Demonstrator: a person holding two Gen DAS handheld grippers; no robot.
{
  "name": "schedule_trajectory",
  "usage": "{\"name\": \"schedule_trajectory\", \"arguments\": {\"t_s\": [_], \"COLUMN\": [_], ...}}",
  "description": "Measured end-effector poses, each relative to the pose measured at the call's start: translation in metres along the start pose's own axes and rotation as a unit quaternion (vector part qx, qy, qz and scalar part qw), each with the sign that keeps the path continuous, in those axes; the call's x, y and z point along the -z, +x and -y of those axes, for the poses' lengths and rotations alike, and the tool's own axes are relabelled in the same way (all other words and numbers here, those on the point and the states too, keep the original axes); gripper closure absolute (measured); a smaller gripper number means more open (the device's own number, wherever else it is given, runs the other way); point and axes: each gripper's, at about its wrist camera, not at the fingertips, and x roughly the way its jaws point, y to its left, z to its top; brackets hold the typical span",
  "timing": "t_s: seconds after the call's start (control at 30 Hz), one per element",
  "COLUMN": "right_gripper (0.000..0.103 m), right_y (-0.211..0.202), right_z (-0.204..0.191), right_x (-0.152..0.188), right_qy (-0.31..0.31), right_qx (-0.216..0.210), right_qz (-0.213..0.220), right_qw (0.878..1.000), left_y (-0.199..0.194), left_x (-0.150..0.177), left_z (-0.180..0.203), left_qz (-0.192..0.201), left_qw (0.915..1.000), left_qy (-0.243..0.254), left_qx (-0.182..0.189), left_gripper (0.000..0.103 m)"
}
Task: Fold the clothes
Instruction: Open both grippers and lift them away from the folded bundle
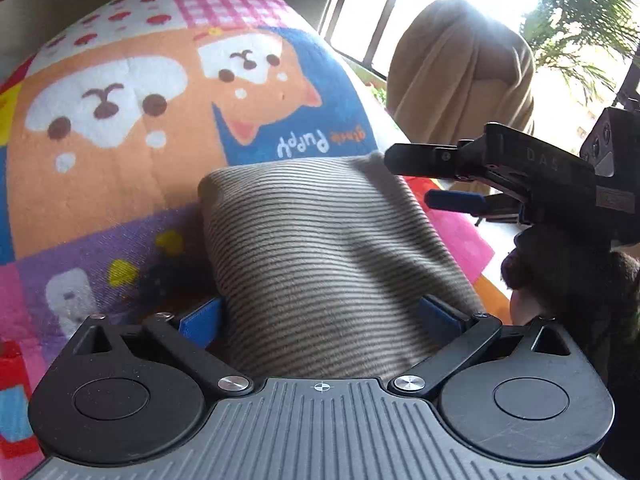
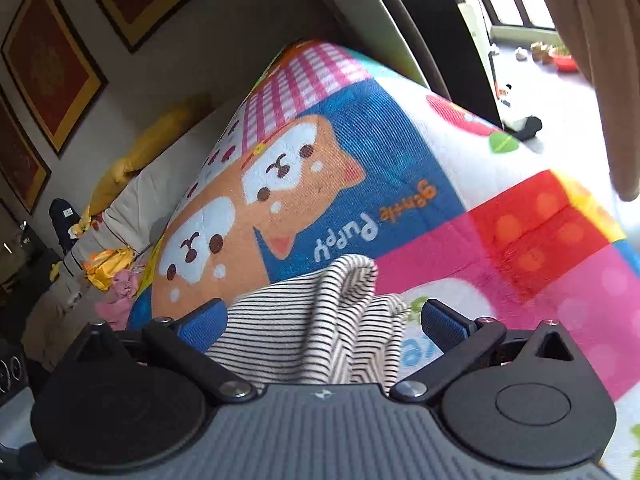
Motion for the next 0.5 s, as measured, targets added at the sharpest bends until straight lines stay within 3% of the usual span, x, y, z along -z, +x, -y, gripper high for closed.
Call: {"name": "schedule_trajectory", "arguments": {"t_s": [0.17,0.3,0.4,0.5], "right_gripper": [0.0,0.0,0.0,0.0], "right_y": [-0.029,-0.032,-0.046,-0.067], "right_z": [-0.017,-0.029,-0.034,-0.054], "right_x": [0.051,0.086,0.086,0.097], "right_qy": [-0.132,-0.205,-0.198,-0.241], "right_qx": [0.059,0.113,0.105,0.064], "right_qz": [-0.018,-0.04,-0.027,-0.016], "right_qw": [0.989,0.971,0.974,0.968], "left_y": [-0.028,-0.032,-0.038,-0.047], "left_x": [0.026,0.036,0.044,0.054], "left_z": [0.012,0.013,0.013,0.014], "left_qz": [0.002,-0.012,-0.015,-0.012], "left_qw": [0.9963,0.9951,0.9951,0.9954], "left_qy": [0.069,0.077,0.073,0.076], "left_qx": [-0.05,-0.06,-0.065,-0.057], "left_gripper": [0.0,0.0,0.0,0.0]}}
